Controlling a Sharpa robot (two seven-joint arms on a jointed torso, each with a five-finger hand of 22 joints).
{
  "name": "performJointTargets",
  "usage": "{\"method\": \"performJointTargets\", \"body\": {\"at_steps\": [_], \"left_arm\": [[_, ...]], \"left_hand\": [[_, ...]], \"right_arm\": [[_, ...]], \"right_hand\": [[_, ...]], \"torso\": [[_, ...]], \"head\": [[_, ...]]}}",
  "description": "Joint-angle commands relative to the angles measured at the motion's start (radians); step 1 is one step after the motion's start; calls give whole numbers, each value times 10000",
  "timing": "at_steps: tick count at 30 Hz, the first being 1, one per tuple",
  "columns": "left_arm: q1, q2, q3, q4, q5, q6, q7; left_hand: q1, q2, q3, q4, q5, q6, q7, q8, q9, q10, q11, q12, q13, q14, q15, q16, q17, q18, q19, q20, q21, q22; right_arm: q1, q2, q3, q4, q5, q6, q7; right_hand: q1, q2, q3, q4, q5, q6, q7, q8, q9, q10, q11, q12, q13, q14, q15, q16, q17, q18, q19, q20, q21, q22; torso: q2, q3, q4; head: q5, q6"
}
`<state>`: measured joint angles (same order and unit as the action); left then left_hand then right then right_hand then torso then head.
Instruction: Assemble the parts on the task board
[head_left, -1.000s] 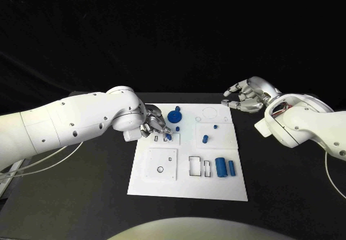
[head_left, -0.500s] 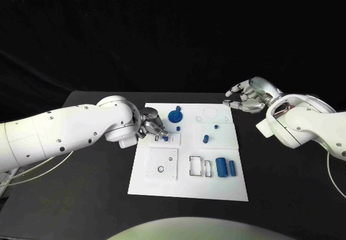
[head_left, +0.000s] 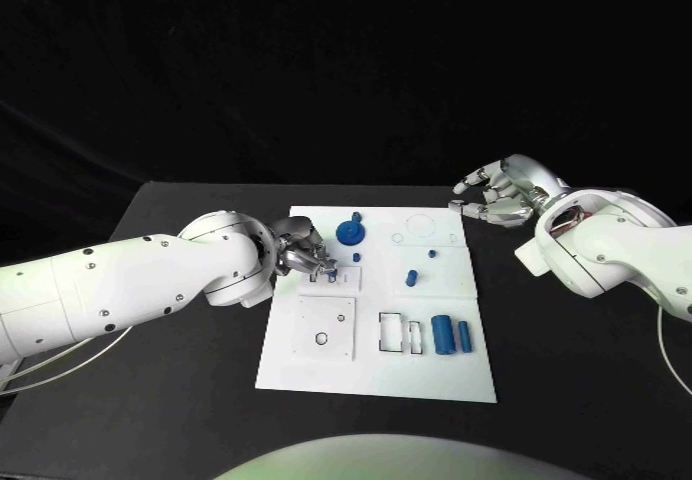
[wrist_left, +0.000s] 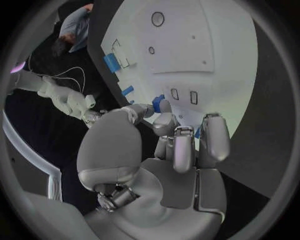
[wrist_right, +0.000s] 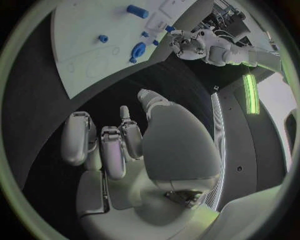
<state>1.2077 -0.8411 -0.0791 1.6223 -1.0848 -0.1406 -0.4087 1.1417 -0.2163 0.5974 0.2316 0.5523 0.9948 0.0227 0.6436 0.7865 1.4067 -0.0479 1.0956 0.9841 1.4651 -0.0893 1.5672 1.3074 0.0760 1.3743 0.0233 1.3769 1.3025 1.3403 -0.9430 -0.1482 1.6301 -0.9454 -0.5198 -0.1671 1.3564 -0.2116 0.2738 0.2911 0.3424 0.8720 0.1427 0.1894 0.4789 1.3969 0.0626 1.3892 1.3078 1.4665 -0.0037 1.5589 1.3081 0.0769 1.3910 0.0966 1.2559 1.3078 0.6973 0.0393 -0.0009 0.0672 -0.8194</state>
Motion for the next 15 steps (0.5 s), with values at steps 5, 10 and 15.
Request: {"method": "performJointTargets", "body": {"at_steps": [5,10,15], "left_arm": [[-201,-21,3,73,-1101,-790,544],[-268,-3,3,-7,-1383,-858,535],[-296,37,3,-94,-1456,-721,405]], "left_hand": [[45,-84,2112,-2189,51,81,-12,-43,-11,71,7,35,-3,1057,-67,36,2634,-59,55,-14,24,20],[45,-84,2111,-2189,53,84,-13,-44,-13,77,7,46,12,1057,-67,36,2634,-57,51,-14,19,14],[45,-87,2111,-2192,58,96,-14,-48,-18,84,6,43,10,1057,-68,36,2634,-60,58,-14,27,26]], "right_arm": [[-11,-39,-3,35,-113,118,-26],[-12,-54,-3,40,-114,120,-26],[-16,-52,-4,38,-115,119,-38]], "right_hand": [[-90,-20,36,-4,-52,-26,5,57,13,-60,-12,-50,428,932,-53,-63,2216,58,-44,11,-51,221],[-90,-20,36,-4,-52,-26,5,57,13,-60,-12,-50,428,932,-53,-63,2216,58,-44,11,-51,221],[-113,-9,43,-7,-53,-26,3,62,17,-62,-14,-52,424,937,-54,-56,2234,59,-44,11,-56,220]], "torso": [[4,4,-7],[4,13,-10],[5,8,-12]], "head": [[-38,-48],[-42,-67],[-55,-74]]}}
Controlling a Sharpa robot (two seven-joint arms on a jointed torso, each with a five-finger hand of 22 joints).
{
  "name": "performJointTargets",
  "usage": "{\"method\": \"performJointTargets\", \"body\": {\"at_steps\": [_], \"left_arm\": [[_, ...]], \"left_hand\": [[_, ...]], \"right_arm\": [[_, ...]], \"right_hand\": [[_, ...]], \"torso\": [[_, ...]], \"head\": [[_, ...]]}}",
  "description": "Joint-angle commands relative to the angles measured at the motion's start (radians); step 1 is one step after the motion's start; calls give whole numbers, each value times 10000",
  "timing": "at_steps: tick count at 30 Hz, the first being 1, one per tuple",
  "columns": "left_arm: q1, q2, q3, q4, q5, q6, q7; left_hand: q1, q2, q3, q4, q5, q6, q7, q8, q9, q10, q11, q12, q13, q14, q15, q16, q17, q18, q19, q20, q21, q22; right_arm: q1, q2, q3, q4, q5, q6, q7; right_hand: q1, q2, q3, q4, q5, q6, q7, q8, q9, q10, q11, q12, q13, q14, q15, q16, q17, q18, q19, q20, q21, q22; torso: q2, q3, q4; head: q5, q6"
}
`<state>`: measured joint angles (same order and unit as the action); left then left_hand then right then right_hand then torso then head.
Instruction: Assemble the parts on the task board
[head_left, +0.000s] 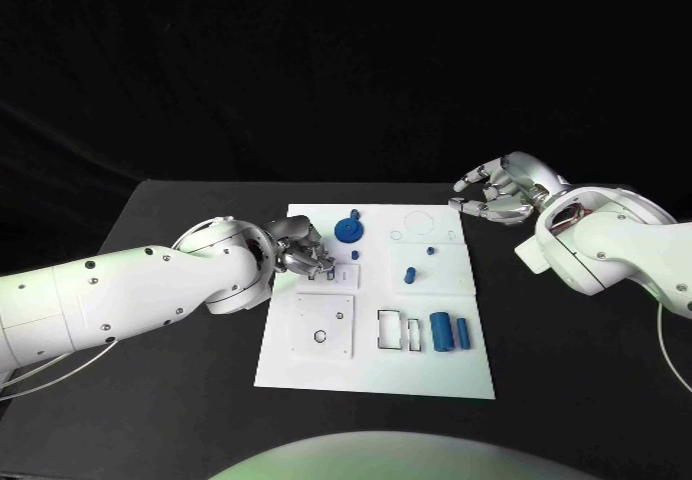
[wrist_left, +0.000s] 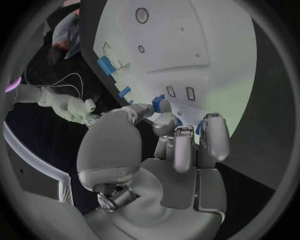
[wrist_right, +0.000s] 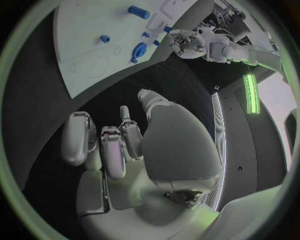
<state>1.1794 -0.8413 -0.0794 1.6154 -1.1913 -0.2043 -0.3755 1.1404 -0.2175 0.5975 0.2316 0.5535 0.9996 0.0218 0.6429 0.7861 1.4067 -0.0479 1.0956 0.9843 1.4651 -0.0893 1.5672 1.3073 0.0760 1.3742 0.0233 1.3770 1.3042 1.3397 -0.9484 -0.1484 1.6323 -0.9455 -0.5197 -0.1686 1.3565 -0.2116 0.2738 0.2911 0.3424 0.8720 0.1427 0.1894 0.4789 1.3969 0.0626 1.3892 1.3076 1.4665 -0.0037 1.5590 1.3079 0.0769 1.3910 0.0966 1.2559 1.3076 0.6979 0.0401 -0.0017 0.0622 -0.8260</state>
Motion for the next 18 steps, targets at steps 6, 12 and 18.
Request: {"method": "performJointTargets", "body": {"at_steps": [6,12,18], "left_arm": [[-26,109,6,-149,-369,121,-107],[-29,181,5,-241,-327,320,-238],[-30,262,5,-314,-297,450,-326]], "left_hand": [[56,-76,2111,-2192,43,55,-6,-45,-18,93,6,49,16,1057,-69,36,2635,-61,61,-15,28,12],[51,-72,2113,-2189,0,76,-6,-68,-38,96,8,-4,-40,1057,-69,36,2635,-56,45,-14,14,-3],[51,-67,2117,-2188,-26,85,-5,-81,-48,104,8,-8,-39,1057,-69,36,2635,-55,43,-14,12,-3]], "right_arm": [[-14,2,-1,16,-114,104,-52],[-16,5,-2,16,-114,107,-60],[-18,11,-2,18,-114,104,-57]], "right_hand": [[-127,4,48,-5,-51,-26,3,65,19,-68,-15,-59,418,933,-55,-62,2221,57,-41,10,-52,226],[-127,4,48,-5,-51,-26,3,65,19,-68,-15,-59,418,933,-55,-62,2221,57,-41,10,-52,226],[-127,4,48,-5,-51,-26,3,65,19,-68,-15,-59,418,933,-55,-62,2221,57,-41,10,-52,226]], "torso": [[0,6,-3],[5,1,-2],[1,3,0]], "head": [[-12,-28],[-16,-53],[-18,-80]]}}
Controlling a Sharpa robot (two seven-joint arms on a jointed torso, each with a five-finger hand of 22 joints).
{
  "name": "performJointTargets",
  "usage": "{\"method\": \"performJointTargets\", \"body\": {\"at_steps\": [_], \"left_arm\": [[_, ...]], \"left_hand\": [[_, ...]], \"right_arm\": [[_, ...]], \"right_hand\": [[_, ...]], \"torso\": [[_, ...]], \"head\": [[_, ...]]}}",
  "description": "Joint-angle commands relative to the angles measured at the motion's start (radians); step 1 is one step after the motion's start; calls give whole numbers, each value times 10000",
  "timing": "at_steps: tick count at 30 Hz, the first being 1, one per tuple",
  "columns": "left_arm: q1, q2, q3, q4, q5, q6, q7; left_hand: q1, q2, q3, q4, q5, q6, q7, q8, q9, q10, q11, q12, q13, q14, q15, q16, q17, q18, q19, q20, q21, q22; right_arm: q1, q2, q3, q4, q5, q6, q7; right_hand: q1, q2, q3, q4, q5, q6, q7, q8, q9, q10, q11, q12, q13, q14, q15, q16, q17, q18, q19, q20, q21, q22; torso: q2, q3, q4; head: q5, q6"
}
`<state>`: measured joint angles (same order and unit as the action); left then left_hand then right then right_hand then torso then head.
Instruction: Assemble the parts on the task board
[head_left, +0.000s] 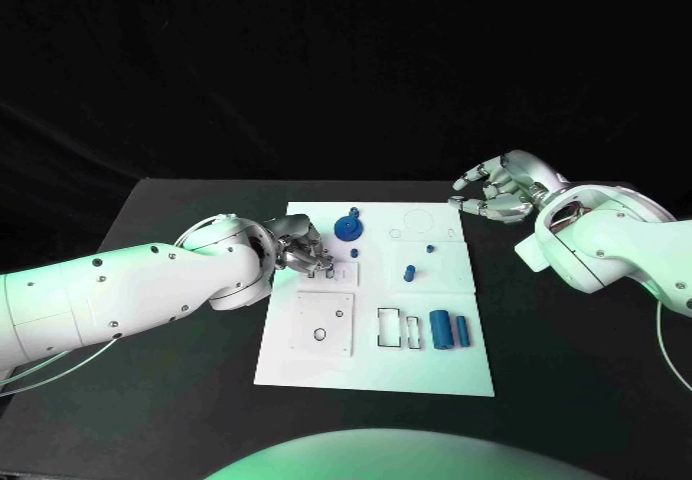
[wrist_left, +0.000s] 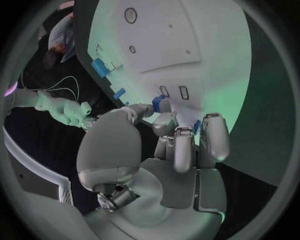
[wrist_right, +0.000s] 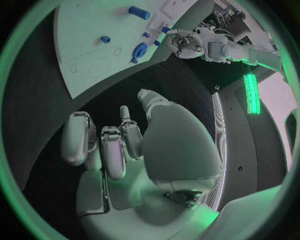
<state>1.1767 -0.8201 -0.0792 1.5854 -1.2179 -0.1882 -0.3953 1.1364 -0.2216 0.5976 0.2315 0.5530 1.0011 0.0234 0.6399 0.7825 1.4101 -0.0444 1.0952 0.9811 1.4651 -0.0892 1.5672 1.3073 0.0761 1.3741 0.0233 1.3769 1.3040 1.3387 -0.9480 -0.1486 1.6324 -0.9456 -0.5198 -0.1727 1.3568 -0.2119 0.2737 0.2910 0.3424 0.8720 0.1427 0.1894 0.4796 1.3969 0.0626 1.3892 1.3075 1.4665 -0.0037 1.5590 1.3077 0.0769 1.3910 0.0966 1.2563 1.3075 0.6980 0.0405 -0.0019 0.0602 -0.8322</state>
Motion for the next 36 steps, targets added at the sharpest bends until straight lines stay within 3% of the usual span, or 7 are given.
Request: {"method": "performJointTargets", "body": {"at_steps": [1,10,16,20,22,24,36], "left_arm": [[-4,62,3,-26,-26,311,-141],[-13,136,1,-93,27,476,-224],[-20,153,-1,-102,42,545,-272],[-21,157,-1,-93,51,579,-288],[-21,160,-1,-86,72,601,-297],[-21,163,-1,-83,87,615,-305],[-23,216,-5,-114,142,732,-367]], "left_hand": [[91,-26,2116,-2187,-20,70,-22,-52,-12,71,-27,-4,-8,1057,-69,36,2635,-56,44,-14,12,-1],[93,-23,2119,-2187,-33,73,-21,-59,-17,70,-28,-17,-21,1057,-69,36,2635,-57,47,-14,16,5],[93,-23,2119,-2187,-33,73,-21,-59,-17,70,-28,-17,-21,1057,-69,36,2635,-57,47,-14,16,5],[96,-17,2125,-2189,-55,78,-22,-74,-28,75,-27,-26,-25,1057,-69,36,2635,-59,50,-15,20,13],[96,-17,2125,-2189,-55,78,-22,-74,-28,75,-27,-26,-25,1057,-69,36,2635,-59,50,-15,20,13],[96,-17,2125,-2189,-55,78,-22,-74,-28,75,-27,-26,-25,1057,-69,36,2635,-59,50,-15,20,13],[97,-12,2129,-2190,-70,82,-21,-84,-35,77,-26,-38,-35,1057,-69,36,2635,-57,44,-15,14,7]], "right_arm": [[-8,8,0,16,-113,103,-14],[-8,17,0,5,-18,-82,263],[-8,40,-1,-19,228,-280,547],[-9,62,-6,-43,496,-388,748],[-9,80,-11,-70,726,-500,974],[-11,102,-18,-100,978,-626,1239],[-31,163,-37,-191,1921,-1084,2195]], "right_hand": [[-130,7,48,-5,-51,-26,3,65,12,-68,-14,-59,420,933,-55,-62,2223,57,-41,10,-56,228],[-141,76,134,-38,-1,42,-20,123,39,-116,-36,-114,352,920,-69,-86,2172,75,-74,3,-132,182],[-118,-37,460,-51,15,27,-35,173,64,-1016,-65,-1189,-806,603,-108,-634,1153,321,-715,-30,-1310,-613],[-157,-204,924,-50,20,-98,3,227,124,-3693,-28,-4622,-4372,-703,-86,-3068,-2045,1015,-2801,6,-5331,-3379],[-150,-304,1241,-58,26,-188,59,250,164,-4164,52,-5783,-5488,-1774,13,-5409,-4283,1061,-3224,78,-6478,-4186],[-53,-359,1540,-111,50,-136,90,310,194,-4153,113,-6375,-6128,-2325,50,-7051,-5531,1056,-3301,149,-7093,-4670],[-35,-462,2078,-384,296,-161,184,335,194,-4110,197,-7242,-7419,-2394,167,-8742,-5639,1040,-3271,253,-8161,-5559]], "torso": [[0,0,1],[-8,-7,3],[-7,-8,8],[-13,-10,1],[-8,-7,5],[-10,-6,4],[-17,1,-18]], "head": [[9,-24],[8,-54],[0,-62],[0,-75],[3,-80],[8,-86],[36,-115]]}}
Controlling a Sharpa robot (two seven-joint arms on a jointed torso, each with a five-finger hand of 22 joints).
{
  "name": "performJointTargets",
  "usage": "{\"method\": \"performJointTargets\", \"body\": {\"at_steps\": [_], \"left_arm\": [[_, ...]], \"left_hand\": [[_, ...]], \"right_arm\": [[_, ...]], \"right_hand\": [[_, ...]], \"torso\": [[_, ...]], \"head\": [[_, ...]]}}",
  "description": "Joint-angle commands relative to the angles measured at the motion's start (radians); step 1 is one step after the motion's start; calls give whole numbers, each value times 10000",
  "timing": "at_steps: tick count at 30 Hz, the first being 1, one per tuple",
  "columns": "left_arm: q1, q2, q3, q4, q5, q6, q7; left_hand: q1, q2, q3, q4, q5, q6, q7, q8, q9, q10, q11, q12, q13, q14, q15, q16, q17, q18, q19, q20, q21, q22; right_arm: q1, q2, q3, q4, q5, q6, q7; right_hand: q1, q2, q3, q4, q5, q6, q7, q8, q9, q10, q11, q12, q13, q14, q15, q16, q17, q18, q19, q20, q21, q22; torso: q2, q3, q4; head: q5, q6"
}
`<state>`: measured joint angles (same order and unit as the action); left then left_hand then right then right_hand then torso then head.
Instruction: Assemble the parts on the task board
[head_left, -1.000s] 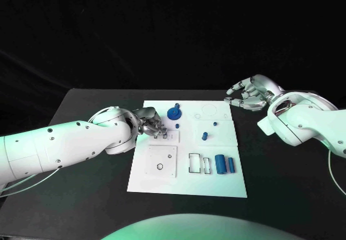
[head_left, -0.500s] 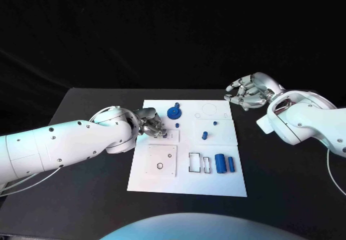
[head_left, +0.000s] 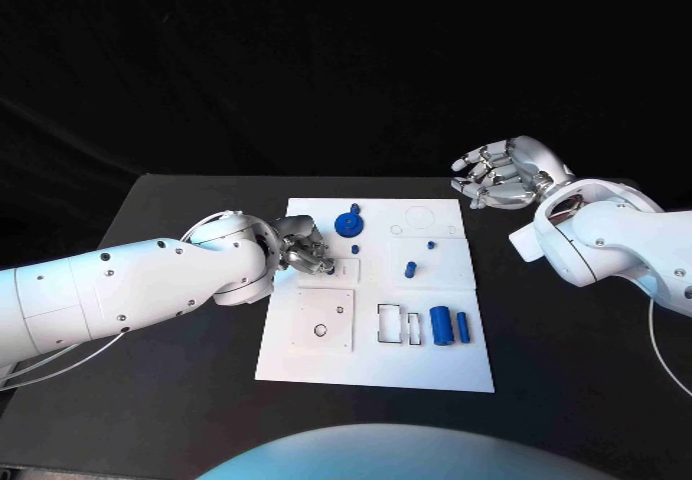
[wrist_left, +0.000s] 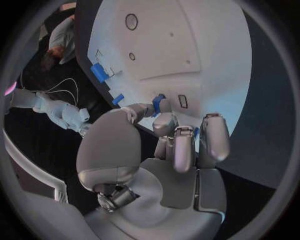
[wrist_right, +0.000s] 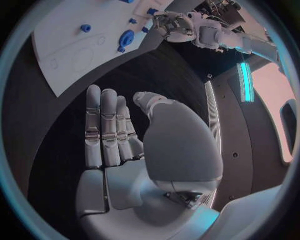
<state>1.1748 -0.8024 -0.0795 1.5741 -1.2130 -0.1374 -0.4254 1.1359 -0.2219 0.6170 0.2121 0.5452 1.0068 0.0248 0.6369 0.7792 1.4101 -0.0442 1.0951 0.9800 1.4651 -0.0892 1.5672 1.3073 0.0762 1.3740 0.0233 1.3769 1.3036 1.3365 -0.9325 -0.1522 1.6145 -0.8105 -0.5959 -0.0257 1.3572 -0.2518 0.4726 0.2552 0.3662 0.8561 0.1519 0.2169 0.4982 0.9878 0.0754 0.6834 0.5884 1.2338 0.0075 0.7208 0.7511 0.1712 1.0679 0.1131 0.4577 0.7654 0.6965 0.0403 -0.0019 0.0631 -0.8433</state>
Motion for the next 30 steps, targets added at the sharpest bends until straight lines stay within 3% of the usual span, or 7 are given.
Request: {"method": "performJointTargets", "body": {"at_steps": [1,30], "left_arm": [[-4,44,-2,-3,95,237,-85],[-4,116,-9,-45,139,596,-294]], "left_hand": [[101,-9,1935,-1996,7,25,-35,-54,-2,78,-28,-37,-24,1057,-69,36,2635,-58,45,-15,14,11],[105,-6,1941,-2003,-21,31,-32,-76,-18,80,-25,-63,-44,1057,-64,36,2635,-55,33,-14,3,1]], "right_arm": [[-10,5,-2,-18,626,-322,758],[-14,-5,-7,-38,872,-333,790]], "right_hand": [[-70,-78,130,-72,58,-7,111,64,11,-13,88,-331,-421,-62,76,-658,-138,97,-58,110,-312,-251],[-205,-82,210,-291,229,-68,146,59,8,65,125,-601,-987,148,121,-1511,-189,99,-13,162,-723,-634]], "torso": [[4,1,-17],[6,4,2]], "head": [[-6,0],[-16,-44]]}}
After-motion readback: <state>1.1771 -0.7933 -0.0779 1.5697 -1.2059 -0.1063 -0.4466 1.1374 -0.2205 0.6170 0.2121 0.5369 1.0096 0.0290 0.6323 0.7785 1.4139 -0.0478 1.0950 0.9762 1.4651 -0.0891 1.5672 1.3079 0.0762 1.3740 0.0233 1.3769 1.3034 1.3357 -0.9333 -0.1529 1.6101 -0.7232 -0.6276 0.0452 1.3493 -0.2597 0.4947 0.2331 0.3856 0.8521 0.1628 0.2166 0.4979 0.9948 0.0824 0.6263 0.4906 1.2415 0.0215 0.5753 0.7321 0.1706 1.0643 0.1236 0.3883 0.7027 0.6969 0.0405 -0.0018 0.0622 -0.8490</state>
